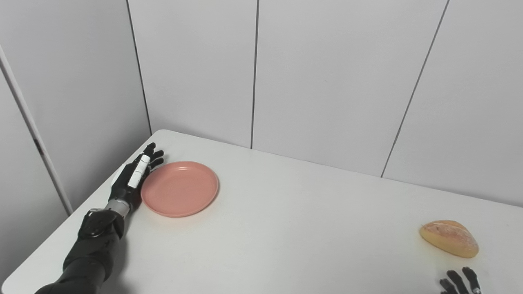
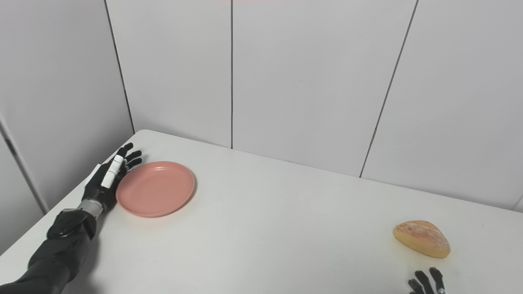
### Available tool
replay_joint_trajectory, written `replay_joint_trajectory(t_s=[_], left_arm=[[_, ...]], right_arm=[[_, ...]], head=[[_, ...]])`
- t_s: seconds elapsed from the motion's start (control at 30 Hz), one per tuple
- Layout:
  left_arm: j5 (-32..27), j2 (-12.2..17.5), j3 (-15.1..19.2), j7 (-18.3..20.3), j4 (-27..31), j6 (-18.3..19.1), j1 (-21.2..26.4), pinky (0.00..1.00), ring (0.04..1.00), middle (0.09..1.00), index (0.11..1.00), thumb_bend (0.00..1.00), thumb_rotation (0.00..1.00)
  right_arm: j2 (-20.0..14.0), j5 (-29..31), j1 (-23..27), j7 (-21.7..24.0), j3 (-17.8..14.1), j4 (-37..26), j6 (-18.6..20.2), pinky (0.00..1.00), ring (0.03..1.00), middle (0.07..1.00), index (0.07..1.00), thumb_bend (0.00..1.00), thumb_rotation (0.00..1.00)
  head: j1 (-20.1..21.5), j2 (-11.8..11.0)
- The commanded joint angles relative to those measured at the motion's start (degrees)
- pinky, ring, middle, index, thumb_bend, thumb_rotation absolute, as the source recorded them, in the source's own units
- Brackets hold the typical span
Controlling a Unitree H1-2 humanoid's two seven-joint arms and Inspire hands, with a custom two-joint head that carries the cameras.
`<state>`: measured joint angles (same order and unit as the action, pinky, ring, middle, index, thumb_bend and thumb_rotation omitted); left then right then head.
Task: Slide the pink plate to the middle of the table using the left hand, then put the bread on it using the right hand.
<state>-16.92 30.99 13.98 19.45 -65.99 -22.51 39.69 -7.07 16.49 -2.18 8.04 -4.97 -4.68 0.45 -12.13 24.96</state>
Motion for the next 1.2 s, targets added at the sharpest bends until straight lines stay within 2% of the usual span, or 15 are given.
replay_joint_trajectory(t_s=[0.0, 0.17, 0.27, 0.43, 0.7, 0.8, 0.9, 1.0, 1.17], left_arm=[[0.13, -0.84, -0.89, 2.72, 1.88, 1.68, 0.57, 0.86, 0.921, 0.919, 0.956, 0.99, 0.83], [-0.01, -1.44, -1.11, 2.88, 4.14, 3.12, 0.15, 0.83, 0.902, 0.908, 0.950, 1.00, 0.82], [0.27, -1.41, -1.30, 3.05, 3.30, 2.94, 0.54, 0.84, 0.894, 0.899, 0.943, 1.00, 0.82], [1.12, -2.23, -2.07, 1.30, 8.65, 5.57, -0.92, 0.84, 0.873, 0.858, 0.929, 1.00, 0.83], [0.64, -3.16, -2.99, 1.44, 12.74, 8.39, -2.07, 0.91, 0.905, 0.881, 0.939, 0.99, 0.83], [1.05, -3.95, -3.35, 0.74, 14.51, 8.84, -2.44, 0.86, 0.879, 0.859, 0.921, 0.95, 0.82], [1.39, -4.69, -3.74, 0.27, 16.99, 9.71, -3.15, 0.86, 0.879, 0.859, 0.920, 0.94, 0.83], [1.36, -5.30, -3.95, 0.12, 18.79, 10.77, -3.72, 0.87, 0.874, 0.856, 0.916, 0.98, 0.81], [1.70, -6.37, -4.48, -0.36, 22.06, 12.65, -4.88, 0.82, 0.863, 0.847, 0.903, 1.00, 0.80]], right_arm=[[-0.09, -0.33, -1.47, -0.13, 0.45, -0.05, 3.49, 0.96, 0.930, 0.937, 0.995, 0.77, 1.00], [0.17, -0.15, -1.54, -0.37, 0.55, -0.31, 3.62, 0.96, 0.931, 0.935, 0.992, 0.76, 1.00], [0.29, -0.35, -1.63, -0.63, 0.68, -0.74, 3.99, 0.95, 0.929, 0.936, 0.993, 0.77, 1.00], [0.31, -0.79, -1.72, -0.99, 1.09, -1.22, 4.21, 0.95, 0.930, 0.941, 0.995, 0.78, 1.00], [0.29, -0.93, -1.84, -1.02, 1.34, -1.57, 4.43, 0.94, 0.924, 0.934, 0.995, 0.77, 1.00], [0.30, -1.20, -1.84, -1.07, 1.41, -1.53, 4.14, 0.93, 0.920, 0.935, 0.996, 0.79, 1.00], [0.37, -1.50, -1.85, -1.29, 1.41, -1.57, 4.15, 0.92, 0.916, 0.931, 0.994, 0.79, 1.00], [0.34, -1.46, -1.88, -1.13, 1.46, -1.57, 4.07, 0.93, 0.916, 0.932, 0.995, 0.79, 1.00], [0.27, -1.73, -1.89, -1.08, 1.63, -1.50, 3.80, 0.93, 0.917, 0.929, 0.992, 0.78, 1.00]], head=[[0.17, 0.03], [0.45, 0.15], [0.65, 0.40], [1.31, 0.66], [1.65, 0.87], [1.70, 0.87], [1.73, 0.91], [1.84, 1.06], [1.88, 1.22]])
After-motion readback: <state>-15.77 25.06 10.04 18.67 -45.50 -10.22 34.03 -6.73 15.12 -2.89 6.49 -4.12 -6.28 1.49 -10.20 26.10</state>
